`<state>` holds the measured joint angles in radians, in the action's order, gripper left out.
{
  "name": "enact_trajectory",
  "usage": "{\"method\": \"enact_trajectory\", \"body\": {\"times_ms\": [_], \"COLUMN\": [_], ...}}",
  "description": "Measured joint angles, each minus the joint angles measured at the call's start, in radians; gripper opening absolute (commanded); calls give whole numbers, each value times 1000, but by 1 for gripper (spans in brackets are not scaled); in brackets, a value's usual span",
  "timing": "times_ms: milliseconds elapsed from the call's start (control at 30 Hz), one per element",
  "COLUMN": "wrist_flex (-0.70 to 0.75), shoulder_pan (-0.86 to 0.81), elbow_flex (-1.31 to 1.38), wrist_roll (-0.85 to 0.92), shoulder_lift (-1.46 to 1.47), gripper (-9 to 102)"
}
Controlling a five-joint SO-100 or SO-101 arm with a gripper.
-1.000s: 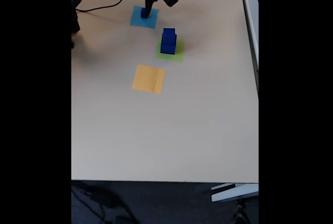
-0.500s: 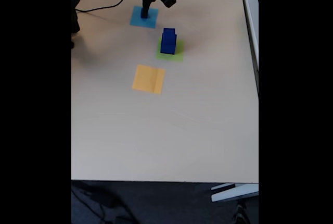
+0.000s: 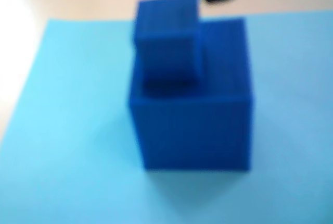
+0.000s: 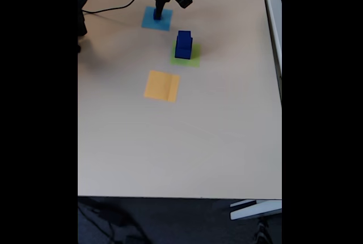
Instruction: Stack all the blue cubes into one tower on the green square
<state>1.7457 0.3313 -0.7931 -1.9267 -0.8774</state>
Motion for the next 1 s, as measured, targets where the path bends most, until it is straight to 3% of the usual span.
{"method": "enact_trajectory", "body": {"times_ms": [1000], "wrist_flex": [0], "shoulder_pan": [0], "elbow_flex": [38], "wrist_roll": [-5], "shoulder_lift": [20], "gripper": [19]}}
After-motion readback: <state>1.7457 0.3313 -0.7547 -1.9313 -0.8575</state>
